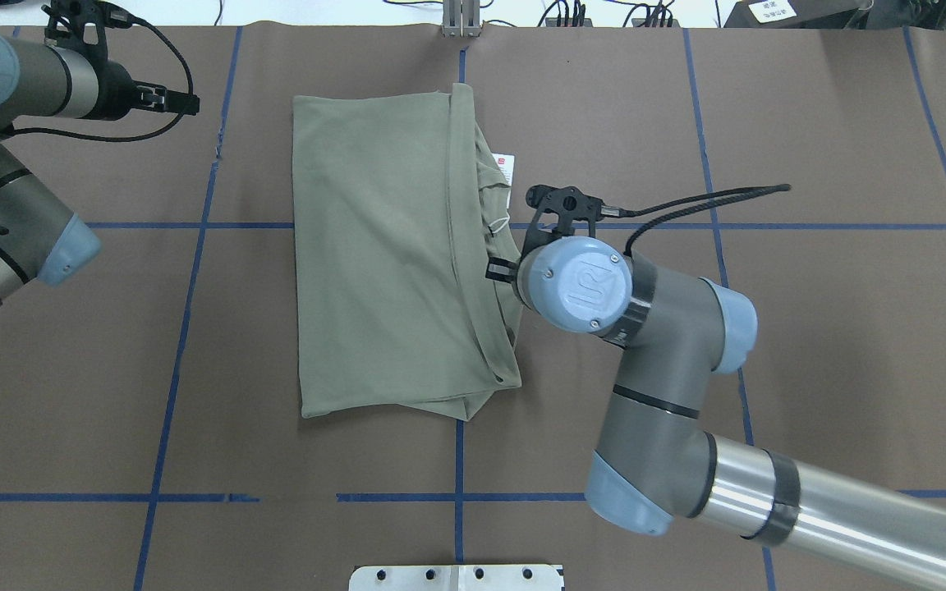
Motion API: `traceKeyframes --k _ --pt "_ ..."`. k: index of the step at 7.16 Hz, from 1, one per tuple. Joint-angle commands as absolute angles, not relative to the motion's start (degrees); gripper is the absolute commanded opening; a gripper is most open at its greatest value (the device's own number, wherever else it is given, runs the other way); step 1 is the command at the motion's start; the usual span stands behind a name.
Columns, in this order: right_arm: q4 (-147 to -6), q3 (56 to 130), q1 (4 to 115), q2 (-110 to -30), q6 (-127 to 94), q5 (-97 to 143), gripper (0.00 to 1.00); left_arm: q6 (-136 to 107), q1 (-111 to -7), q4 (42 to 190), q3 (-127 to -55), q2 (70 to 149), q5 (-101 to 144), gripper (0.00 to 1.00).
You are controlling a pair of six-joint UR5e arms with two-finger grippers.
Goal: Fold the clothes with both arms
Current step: 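Grasp the edge and drag the shirt toward the table center with the right gripper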
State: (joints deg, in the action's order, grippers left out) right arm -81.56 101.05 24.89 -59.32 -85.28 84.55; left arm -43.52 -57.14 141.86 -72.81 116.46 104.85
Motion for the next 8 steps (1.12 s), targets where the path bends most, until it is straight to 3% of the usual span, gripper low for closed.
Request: traceKeyframes --k 1,2,4,8 --pt "-81.65 108.53 21.89 -68.79 -85.52 80.61 0.00 -43.59 -57.13 141.86 -72.86 116.54 104.85 1.00" --pt "-81.65 108.81 21.62 -69.95 -85.52 80.51 0.00 -43.51 -57.13 141.86 -72.86 116.63 104.85 1.00" --pt "-81.65 109.16 21.36 -69.79 -85.43 80.15 0.99 -43.59 -57.04 141.86 -73.12 116.63 106.77 1.00" --pt "-88.83 105.49 21.62 -60.94 -69.75 85.41 1.00 -43.68 -57.04 141.86 -73.74 116.54 107.32 1.00"
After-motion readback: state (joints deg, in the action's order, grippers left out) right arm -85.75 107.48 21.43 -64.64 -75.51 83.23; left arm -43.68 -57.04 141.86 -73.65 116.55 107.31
